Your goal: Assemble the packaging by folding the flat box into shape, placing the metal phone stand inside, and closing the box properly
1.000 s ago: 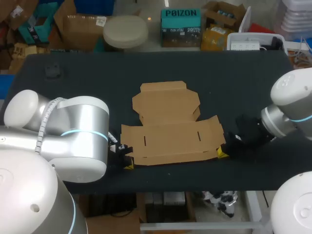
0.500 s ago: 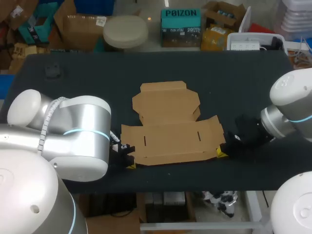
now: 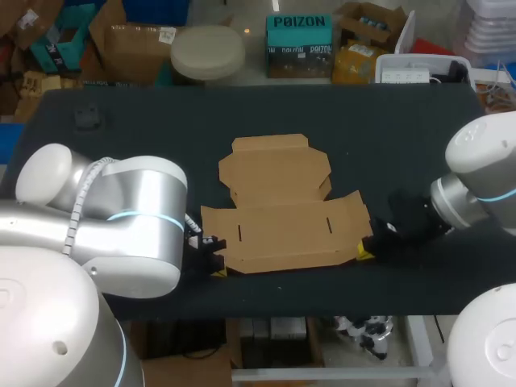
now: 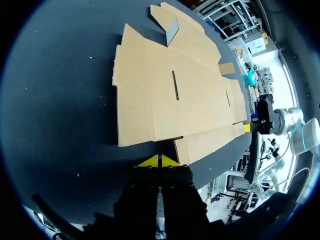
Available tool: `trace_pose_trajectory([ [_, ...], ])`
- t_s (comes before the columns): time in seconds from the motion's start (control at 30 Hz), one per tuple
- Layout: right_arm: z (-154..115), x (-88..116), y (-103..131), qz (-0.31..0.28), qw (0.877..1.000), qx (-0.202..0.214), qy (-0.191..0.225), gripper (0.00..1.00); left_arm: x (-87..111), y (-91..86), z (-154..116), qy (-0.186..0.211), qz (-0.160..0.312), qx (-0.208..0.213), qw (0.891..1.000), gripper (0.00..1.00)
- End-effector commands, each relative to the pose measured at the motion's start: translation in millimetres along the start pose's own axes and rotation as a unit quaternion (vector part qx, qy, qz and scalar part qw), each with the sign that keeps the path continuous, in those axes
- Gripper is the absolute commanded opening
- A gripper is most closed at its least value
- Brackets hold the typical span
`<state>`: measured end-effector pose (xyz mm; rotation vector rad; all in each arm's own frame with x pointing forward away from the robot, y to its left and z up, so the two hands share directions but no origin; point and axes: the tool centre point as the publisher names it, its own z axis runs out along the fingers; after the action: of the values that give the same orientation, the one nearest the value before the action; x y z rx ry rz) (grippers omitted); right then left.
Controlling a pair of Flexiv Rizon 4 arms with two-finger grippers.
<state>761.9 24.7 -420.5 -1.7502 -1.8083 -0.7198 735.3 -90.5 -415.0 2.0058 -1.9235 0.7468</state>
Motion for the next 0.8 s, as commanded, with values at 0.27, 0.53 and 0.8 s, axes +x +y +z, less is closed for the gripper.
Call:
trace_pose_trajectory([
  [0.27,-0.3,9.0,1.1,0.003,1.0,-0.012,-0.014,0.0,3.8,-4.3,0.4,-0.007,0.004,-0.008,1.0,0.0],
  [0.53,2.7,13.7,4.1,0.002,1.0,-0.012,-0.018,0.0,8.0,-7.0,-2.7,-0.017,0.01,-0.009,1.0,0.0],
  [0.8,3.5,15.1,6.6,0.003,1.0,-0.011,-0.023,0.0,10.7,-10.7,-6.3,-0.024,0.015,-0.007,1.0,0.0],
])
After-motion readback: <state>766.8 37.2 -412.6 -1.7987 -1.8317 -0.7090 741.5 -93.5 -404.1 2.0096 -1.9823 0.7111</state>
